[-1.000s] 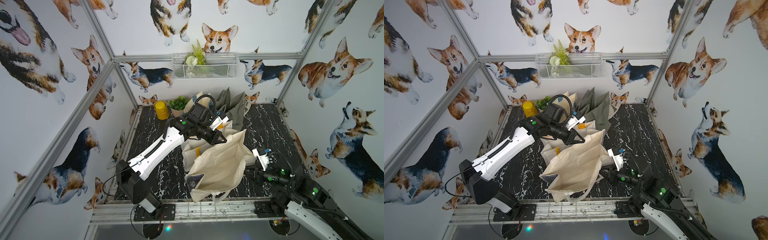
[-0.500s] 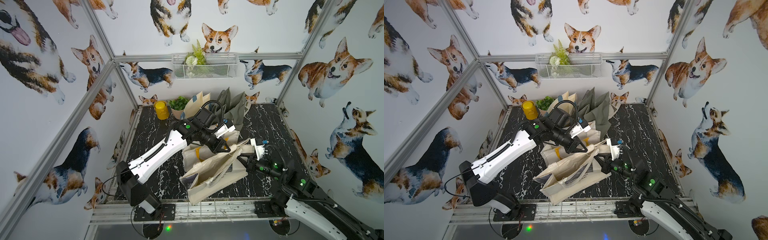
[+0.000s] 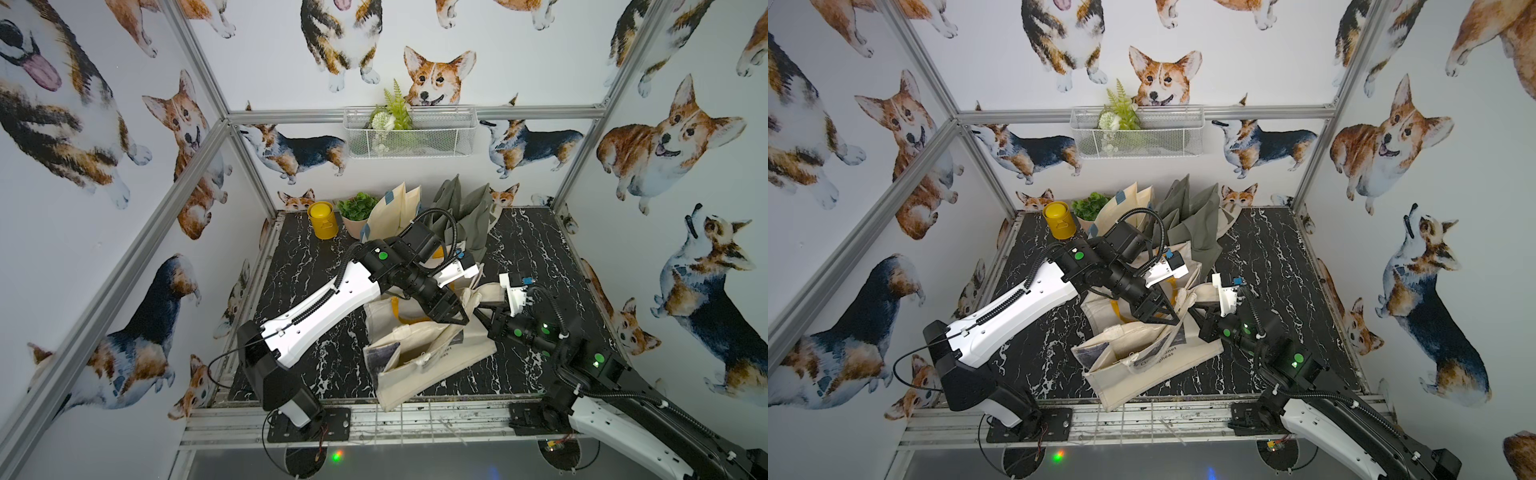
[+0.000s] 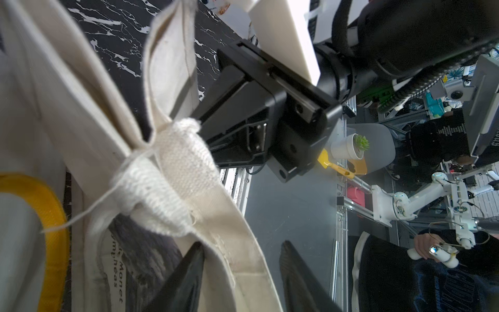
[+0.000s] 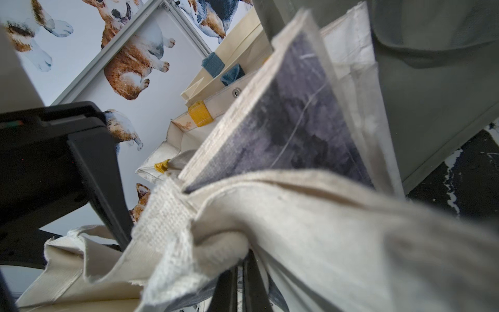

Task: Put away the canvas bag
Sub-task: Press the canvas bag at the center of the board.

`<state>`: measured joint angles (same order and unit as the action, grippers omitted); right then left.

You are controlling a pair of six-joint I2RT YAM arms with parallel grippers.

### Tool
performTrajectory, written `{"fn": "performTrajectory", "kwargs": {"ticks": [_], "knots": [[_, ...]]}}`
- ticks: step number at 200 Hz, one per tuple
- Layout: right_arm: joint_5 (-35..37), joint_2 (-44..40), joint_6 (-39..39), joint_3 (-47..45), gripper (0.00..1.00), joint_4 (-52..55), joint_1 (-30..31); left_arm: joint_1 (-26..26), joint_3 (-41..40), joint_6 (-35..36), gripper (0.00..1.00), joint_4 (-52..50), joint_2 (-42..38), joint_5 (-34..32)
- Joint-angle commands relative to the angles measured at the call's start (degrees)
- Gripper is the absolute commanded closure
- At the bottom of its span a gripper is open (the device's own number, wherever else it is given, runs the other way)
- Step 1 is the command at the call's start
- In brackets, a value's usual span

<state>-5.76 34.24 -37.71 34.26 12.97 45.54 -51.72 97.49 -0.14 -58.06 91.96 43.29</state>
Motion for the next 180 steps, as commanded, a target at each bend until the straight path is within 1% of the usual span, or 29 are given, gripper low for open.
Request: {"fn": "performTrajectory", "kwargs": {"ticks": [1, 18, 38, 55, 89, 116, 128, 151, 165, 175, 180], "knots": [[1.43, 0.92, -0.83, 1.52, 1.0, -1.64, 0.28, -1.33, 1.83, 2.72, 0.47, -4.37, 0.59, -1.2], [1.64, 0.94, -0.7, 1.91, 1.0, -1.12, 0.26, -2.6, 3.38, 3.88, 0.45, -6.93, 1.28, -4.96], [1.56, 0.75, -0.7, 2.14, 1.0, -0.91, 0.29, -4.47, 5.5, 5.36, 0.44, -9.95, 2.46, -13.19], [1.29, 0.98, -0.78, 2.39, 1.0, -0.67, 0.26, -5.71, 6.98, 6.12, 0.43, -11.25, 2.7, -17.66], [1.0, 1.25, -0.96, 2.48, 1.0, 0.04, 0.32, -6.98, 8.47, 6.39, 0.4, -11.17, 2.7, -20.52], [1.0, 1.09, -0.91, 2.63, 1.0, -0.04, 0.33, -7.38, 8.34, 6.94, 0.42, -11.34, 4.39, -23.75], [0.93, 0.93, -0.7, 2.75, 1.0, 0.25, 0.3, -7.35, 8.24, 7.2, 0.47, -11.33, 4.57, -24.02], [1.23, 0.62, 0.07, 2.84, 1.0, 1.37, 0.31, -7.36, 7.03, 8.1, 0.66, -10.58, 4.67, -24.4], [1.41, -0.05, 0.98, 2.91, 1.0, 2.62, 0.29, -7.4, 6.75, 8.77, 0.79, -10.14, 4.69, -25.8], [1.93, -1.01, 1.73, 3.29, 1.0, 4.95, 0.3, -7.39, 6.98, 9.06, 0.85, -9.68, 4.44, -26.68], [2.39, -1.44, 1.89, 3.48, 1.0, 6.06, 0.27, -7.35, 7.13, 9.15, 0.86, -9.49, 4.33, -26.84]]}}
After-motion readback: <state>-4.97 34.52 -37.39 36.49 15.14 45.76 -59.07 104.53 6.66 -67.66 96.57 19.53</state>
